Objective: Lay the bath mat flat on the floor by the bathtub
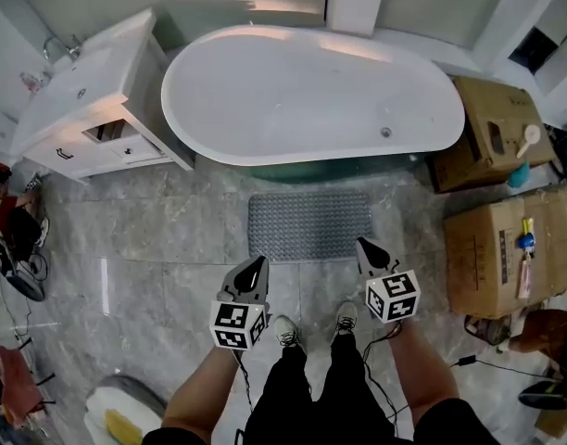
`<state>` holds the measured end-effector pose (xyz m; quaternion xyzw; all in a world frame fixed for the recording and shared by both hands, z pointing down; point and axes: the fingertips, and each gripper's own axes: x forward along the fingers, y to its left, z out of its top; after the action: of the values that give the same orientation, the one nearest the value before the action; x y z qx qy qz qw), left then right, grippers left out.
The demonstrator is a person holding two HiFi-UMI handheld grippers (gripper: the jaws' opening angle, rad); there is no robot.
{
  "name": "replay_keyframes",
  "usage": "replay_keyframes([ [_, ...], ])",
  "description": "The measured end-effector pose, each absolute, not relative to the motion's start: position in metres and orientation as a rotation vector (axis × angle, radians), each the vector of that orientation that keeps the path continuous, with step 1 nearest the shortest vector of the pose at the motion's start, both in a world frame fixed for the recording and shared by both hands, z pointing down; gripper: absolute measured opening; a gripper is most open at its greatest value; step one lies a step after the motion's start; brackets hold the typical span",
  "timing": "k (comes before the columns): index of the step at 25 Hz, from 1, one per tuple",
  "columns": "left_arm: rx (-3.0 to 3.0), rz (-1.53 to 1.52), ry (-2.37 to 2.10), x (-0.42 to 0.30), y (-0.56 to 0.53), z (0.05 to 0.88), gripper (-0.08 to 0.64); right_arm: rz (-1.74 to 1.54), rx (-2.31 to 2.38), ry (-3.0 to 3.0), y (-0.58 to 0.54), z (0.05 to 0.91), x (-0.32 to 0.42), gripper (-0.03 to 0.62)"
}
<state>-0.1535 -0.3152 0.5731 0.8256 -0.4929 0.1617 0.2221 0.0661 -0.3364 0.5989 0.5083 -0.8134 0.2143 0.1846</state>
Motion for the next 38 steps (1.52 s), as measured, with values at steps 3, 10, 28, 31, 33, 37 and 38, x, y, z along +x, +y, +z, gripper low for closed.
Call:
replay_keyframes([
  [3,2.321,0.449,-1.349,-0.167,-0.309,0.535,0.017,0.599,1.483,-2.303,-0.332,0.559,0.054,0.017],
  [10,2.329,0.344,-1.343,-0.189,-0.292,0.473,0.017,0.588,1.577,-2.318,-0.310,0.485,0.040,0.017],
  [28,2.459,0.321,-1.158,-0.149,-0.207,0.426,0.017,0.467,1.624,-2.366,-0.207,0.401,0.052,0.017],
  [31,2.461,0.340,-1.150,-0.134,-0.191,0.425,0.017,0.474,1.633,-2.377,-0.190,0.398,0.065,0.017],
  [33,2.462,0.345,-1.155,-0.121,-0.180,0.423,0.017,0.478,1.628,-2.393,-0.179,0.397,0.076,0.017],
  [37,2.445,0.336,-1.171,-0.091,-0.156,0.413,0.017,0.492,1.608,-2.434,-0.153,0.395,0.101,0.017],
  [38,2.430,0.323,-1.173,-0.084,-0.148,0.410,0.017,0.494,1.599,-2.447,-0.147,0.394,0.107,0.017],
])
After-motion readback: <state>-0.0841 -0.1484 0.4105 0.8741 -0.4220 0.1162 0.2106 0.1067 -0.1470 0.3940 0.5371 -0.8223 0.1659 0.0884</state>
